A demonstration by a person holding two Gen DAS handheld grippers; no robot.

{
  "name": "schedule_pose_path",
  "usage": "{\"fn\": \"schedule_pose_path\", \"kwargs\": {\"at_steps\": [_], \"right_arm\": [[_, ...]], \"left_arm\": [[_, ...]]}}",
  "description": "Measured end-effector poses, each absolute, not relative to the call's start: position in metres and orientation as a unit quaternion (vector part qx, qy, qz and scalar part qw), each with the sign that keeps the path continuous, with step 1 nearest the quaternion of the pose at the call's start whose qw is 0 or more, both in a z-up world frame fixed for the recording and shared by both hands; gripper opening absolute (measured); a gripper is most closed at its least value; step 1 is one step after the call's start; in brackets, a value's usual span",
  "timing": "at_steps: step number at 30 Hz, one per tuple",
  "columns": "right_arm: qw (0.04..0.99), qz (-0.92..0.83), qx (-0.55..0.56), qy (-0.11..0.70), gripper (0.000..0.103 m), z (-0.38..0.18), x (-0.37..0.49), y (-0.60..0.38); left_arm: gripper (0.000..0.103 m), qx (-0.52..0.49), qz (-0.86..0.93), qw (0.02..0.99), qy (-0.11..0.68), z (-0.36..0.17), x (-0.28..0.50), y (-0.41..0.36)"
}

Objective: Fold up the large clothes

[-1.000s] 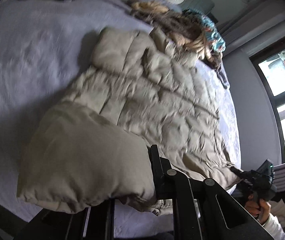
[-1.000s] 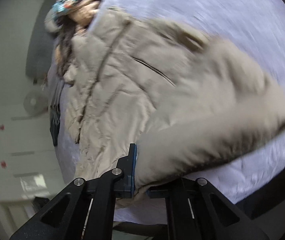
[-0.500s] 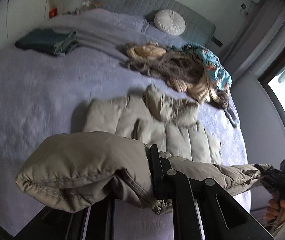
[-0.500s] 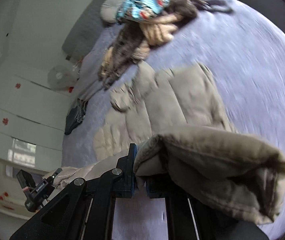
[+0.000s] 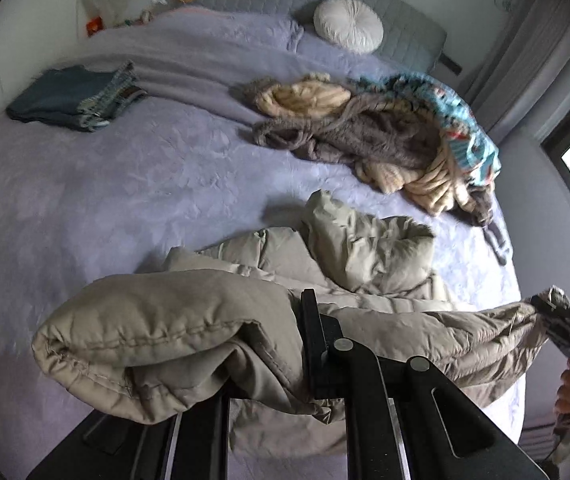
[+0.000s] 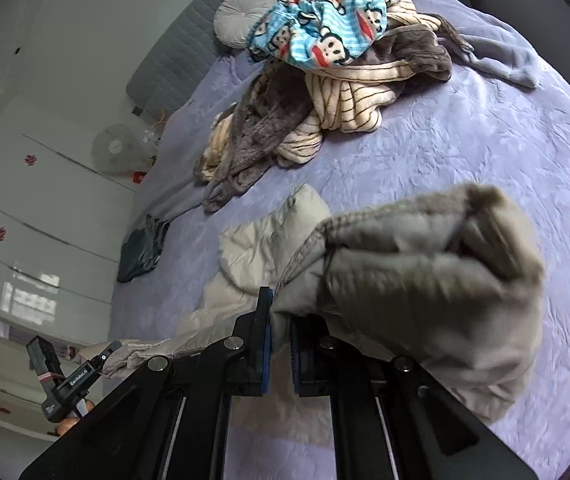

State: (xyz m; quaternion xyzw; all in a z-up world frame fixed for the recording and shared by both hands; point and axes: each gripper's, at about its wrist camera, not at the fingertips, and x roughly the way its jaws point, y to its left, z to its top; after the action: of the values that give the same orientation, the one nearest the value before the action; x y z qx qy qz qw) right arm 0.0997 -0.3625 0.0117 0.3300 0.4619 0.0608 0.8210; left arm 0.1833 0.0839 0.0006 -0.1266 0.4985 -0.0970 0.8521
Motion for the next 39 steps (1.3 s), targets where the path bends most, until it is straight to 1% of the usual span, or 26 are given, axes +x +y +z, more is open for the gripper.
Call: {"fn": "schedule_pose_path", "kwargs": {"at_steps": [3, 8, 11, 15, 18, 20, 21, 22, 23, 24, 27, 29, 30, 31, 32, 33, 34, 36, 39], "right_arm": [[0.814, 0.043, 0.341, 0.469, 0.008, -0.013, 0.124, -0.368], [0.804, 0.016, 0.348, 0.482, 0.008, -0.068, 0.159, -0.370], [0.798, 0.000, 0.358, 0.485, 0.008, -0.099, 0.169, -0.373], [0.789, -0.016, 0.383, 0.481, 0.009, -0.129, 0.170, -0.379], [0.791, -0.020, 0.375, 0.484, 0.011, -0.132, 0.171, -0.377], [0.791, -0.019, 0.365, 0.491, 0.015, -0.127, 0.171, -0.377], [0.792, -0.017, 0.359, 0.493, 0.025, -0.122, 0.171, -0.376], [0.794, -0.013, 0.357, 0.492, 0.045, -0.116, 0.169, -0.376], [0.796, -0.009, 0.356, 0.490, 0.055, -0.110, 0.168, -0.376], [0.798, -0.005, 0.351, 0.490, 0.066, -0.105, 0.167, -0.375], [0.804, 0.005, 0.325, 0.498, 0.066, -0.091, 0.164, -0.367], [0.806, 0.020, 0.311, 0.503, 0.063, -0.086, 0.157, -0.356], [0.809, 0.031, 0.302, 0.504, 0.042, -0.084, 0.155, -0.348], [0.810, 0.040, 0.289, 0.509, 0.014, -0.084, 0.154, -0.340], [0.812, 0.050, 0.267, 0.517, 0.010, -0.086, 0.155, -0.327], [0.814, 0.065, 0.251, 0.521, 0.010, -0.089, 0.157, -0.315], [0.814, 0.076, 0.238, 0.525, 0.010, -0.093, 0.160, -0.305], [0.811, 0.086, 0.219, 0.535, 0.010, -0.110, 0.170, -0.280], [0.815, 0.081, 0.205, 0.536, 0.008, -0.135, 0.183, -0.263]], "left_arm": [[0.016, -0.118, -0.101, 0.841, 0.517, -0.033, 0.216, 0.081], [0.016, -0.105, -0.080, 0.828, 0.545, -0.106, 0.256, 0.071], [0.016, -0.098, -0.078, 0.828, 0.546, -0.132, 0.269, 0.063], [0.016, -0.094, -0.075, 0.834, 0.539, -0.146, 0.278, 0.056], [0.017, -0.087, -0.074, 0.839, 0.532, -0.142, 0.276, 0.054], [0.032, -0.083, -0.081, 0.844, 0.524, -0.132, 0.268, 0.055], [0.060, -0.084, -0.085, 0.846, 0.520, -0.128, 0.265, 0.056], [0.094, -0.079, -0.083, 0.850, 0.514, -0.121, 0.259, 0.057], [0.102, -0.069, -0.071, 0.860, 0.500, -0.112, 0.251, 0.058], [0.103, -0.062, -0.065, 0.868, 0.488, -0.106, 0.246, 0.060], [0.103, -0.032, -0.057, 0.881, 0.468, -0.087, 0.233, 0.061], [0.101, -0.046, -0.067, 0.886, 0.457, -0.078, 0.228, 0.062], [0.082, -0.057, -0.080, 0.885, 0.456, -0.075, 0.227, 0.062], [0.058, -0.073, -0.103, 0.879, 0.460, -0.075, 0.228, 0.058], [0.051, -0.080, -0.119, 0.872, 0.468, -0.078, 0.230, 0.051], [0.044, -0.080, -0.133, 0.865, 0.477, -0.083, 0.232, 0.041], [0.041, -0.070, -0.143, 0.862, 0.481, -0.092, 0.235, 0.024], [0.041, -0.054, -0.150, 0.861, 0.484, -0.107, 0.238, -0.001], [0.042, 0.001, -0.123, 0.867, 0.483, -0.142, 0.246, -0.042]]}}
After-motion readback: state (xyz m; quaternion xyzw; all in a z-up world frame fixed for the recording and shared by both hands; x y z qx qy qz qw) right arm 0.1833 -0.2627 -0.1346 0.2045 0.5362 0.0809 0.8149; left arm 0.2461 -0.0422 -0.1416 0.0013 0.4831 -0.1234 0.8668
